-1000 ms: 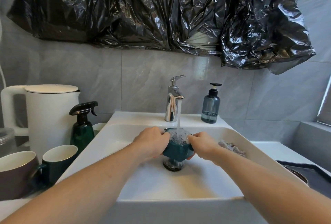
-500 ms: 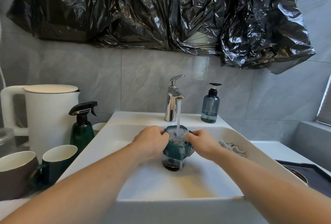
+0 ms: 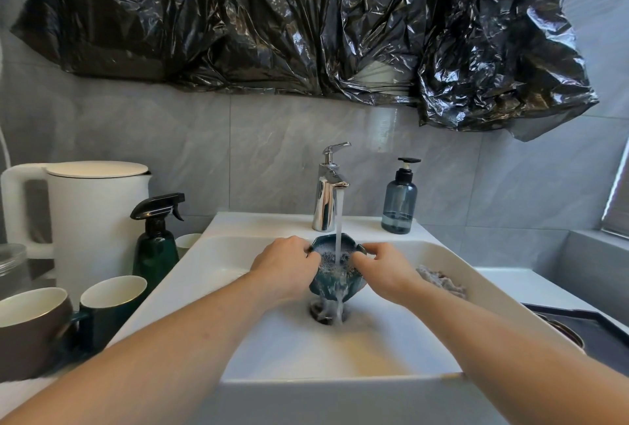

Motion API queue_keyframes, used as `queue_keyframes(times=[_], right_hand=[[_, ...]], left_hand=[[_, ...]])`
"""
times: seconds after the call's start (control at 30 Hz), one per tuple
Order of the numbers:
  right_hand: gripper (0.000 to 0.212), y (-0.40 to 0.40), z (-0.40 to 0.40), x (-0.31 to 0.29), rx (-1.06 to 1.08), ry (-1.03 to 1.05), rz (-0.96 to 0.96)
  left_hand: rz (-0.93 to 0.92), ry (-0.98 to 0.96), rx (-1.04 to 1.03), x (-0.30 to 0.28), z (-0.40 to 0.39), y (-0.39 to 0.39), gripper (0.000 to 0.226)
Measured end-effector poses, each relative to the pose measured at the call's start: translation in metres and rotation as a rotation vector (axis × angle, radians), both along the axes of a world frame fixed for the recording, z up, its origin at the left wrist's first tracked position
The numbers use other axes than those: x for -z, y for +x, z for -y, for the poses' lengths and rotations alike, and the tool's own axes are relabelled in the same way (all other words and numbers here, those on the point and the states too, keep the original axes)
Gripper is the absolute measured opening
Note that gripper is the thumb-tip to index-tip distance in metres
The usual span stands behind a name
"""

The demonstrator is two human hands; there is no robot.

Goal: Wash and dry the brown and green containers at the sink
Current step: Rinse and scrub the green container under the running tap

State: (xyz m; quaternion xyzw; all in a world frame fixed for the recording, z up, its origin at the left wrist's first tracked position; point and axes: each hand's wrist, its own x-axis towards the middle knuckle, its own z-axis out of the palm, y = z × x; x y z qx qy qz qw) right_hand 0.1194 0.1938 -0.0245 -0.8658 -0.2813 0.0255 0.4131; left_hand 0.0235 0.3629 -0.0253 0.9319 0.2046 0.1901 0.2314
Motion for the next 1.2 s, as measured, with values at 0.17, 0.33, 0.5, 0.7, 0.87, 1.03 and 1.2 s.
queue_keyframes(times=[0.17,0.33,0.5,0.7,0.87,1.03,1.2], right_hand=[[0.036,0.0038,-0.0020,0.0022,0.002,0.001,0.025],[0.044,0.0050,-0.0023,0.0035,0.008,0.009,0.048],[0.043,0.0066,-0.0033,0.0049,0.015,0.002,0.061],[0.033,0.0050,-0.0033,0.0034,0.015,-0.014,0.047],[0.030,0.0065,-0.0027,0.0037,0.030,0.000,0.076],[0.028,0.0047,-0.0012,0.0009,0.043,0.011,0.153],[0.031,0.0042,-0.0008,-0.0008,0.046,0.027,0.186]], left_hand=[[0.015,0.042,-0.005,0.0003,-0.0001,0.0004,0.027],[0.029,0.049,-0.007,0.0014,-0.0022,0.0024,0.026],[0.040,0.041,0.003,0.0021,-0.0046,0.0033,0.024],[0.061,0.037,0.022,0.0024,-0.0056,0.0039,0.022],[0.094,0.033,0.037,0.0039,-0.0070,0.0051,0.024],[0.128,0.021,0.059,0.0026,-0.0054,0.0042,0.023],[0.139,0.000,0.088,0.0021,-0.0040,0.0021,0.026]])
